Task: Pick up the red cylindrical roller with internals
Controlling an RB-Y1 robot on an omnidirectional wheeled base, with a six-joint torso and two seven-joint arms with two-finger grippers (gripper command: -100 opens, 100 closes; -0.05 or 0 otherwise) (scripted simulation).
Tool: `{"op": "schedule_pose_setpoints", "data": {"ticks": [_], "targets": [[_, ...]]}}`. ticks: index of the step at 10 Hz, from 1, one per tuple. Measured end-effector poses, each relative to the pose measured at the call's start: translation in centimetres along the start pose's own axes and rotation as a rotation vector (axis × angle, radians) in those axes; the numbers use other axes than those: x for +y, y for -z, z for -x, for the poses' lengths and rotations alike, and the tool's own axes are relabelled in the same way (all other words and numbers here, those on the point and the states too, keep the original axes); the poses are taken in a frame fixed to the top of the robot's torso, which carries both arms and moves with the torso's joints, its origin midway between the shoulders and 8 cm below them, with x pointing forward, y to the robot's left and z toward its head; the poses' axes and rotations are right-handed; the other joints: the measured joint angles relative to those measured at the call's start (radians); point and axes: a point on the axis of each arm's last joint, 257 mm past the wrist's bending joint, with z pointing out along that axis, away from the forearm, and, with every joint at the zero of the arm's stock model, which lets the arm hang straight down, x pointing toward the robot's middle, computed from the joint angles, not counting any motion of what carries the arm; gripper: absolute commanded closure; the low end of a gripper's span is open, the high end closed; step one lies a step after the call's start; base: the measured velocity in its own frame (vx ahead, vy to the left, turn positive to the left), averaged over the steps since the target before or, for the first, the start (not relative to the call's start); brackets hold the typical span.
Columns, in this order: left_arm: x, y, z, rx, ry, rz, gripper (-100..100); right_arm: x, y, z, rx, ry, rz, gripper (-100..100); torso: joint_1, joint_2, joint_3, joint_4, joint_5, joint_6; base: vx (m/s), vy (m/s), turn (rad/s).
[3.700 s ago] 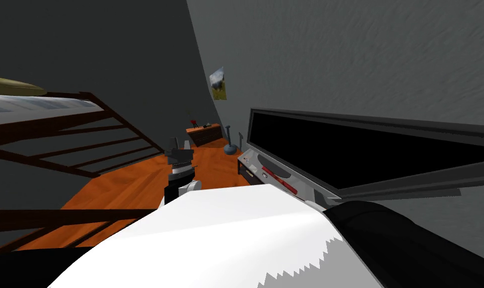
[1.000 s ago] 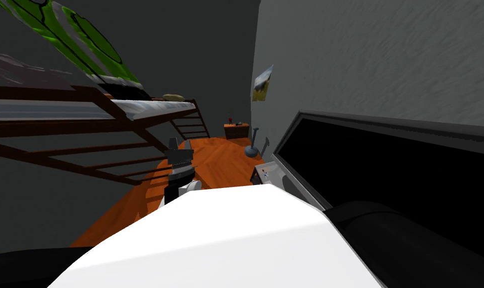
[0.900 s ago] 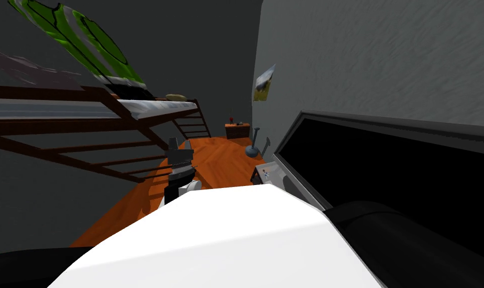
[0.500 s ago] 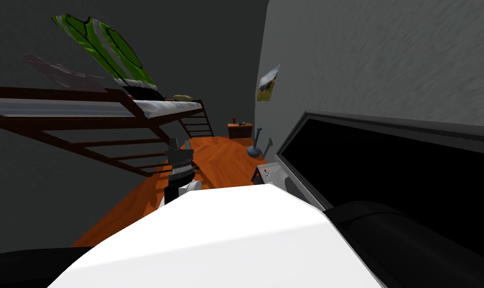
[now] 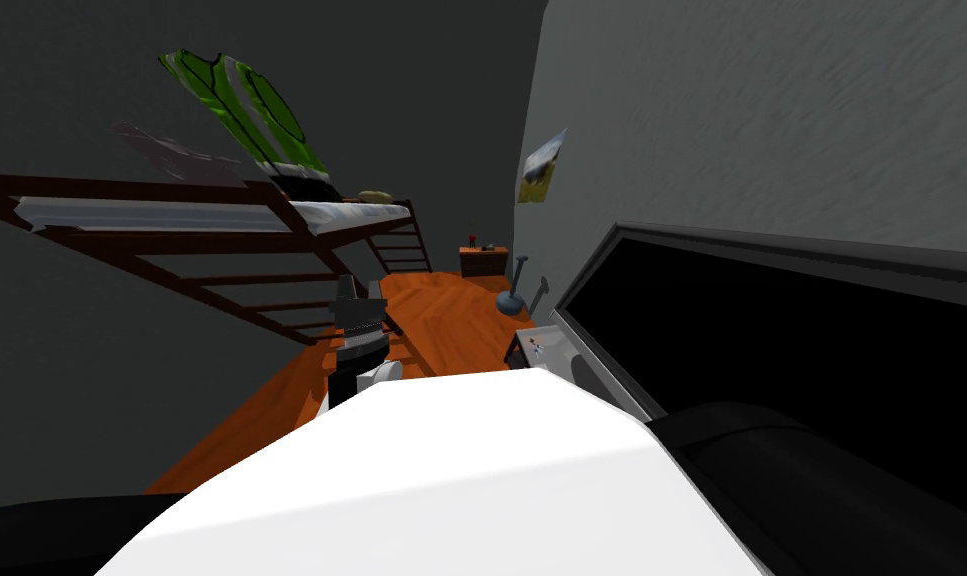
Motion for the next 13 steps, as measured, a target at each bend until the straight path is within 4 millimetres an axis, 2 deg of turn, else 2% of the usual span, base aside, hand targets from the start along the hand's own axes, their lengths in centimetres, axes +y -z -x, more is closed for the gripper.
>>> {"op": "schedule_pose_setpoints", "data": {"ticks": [3,5,11,13], "targets": [[0.0,0.0,0.0,0.000,0.000,0.000,0,0.9,-0.4,-0.5,0.005,-0.026,0.014,-100,0.001,0.001,0.001,0.000,0.000,-0.001,-0.049,0.018,0.147],[0.0,0.0,0.0,0.000,0.000,0.000,0,0.4,-0.3,-0.9,-0.002,-0.066,0.005,-100,-0.001,-0.001,-0.001,0.000,0.000,0.000,-0.031,0.010,0.099],[0.0,0.0,0.0,0.000,0.000,0.000,0,0.5,-0.8,-2.4,0.010,-0.103,0.003,-100,0.000,0.000,0.000,0.000,0.000,0.000,-0.037,0.011,0.103],[0.0,0.0,0.0,0.000,0.000,0.000,0,0.2,-0.7,-2.1,-0.006,-0.142,-0.005,-100,-0.001,-0.001,-0.001,0.000,0.000,0.000,-0.033,0.023,0.144]]}}
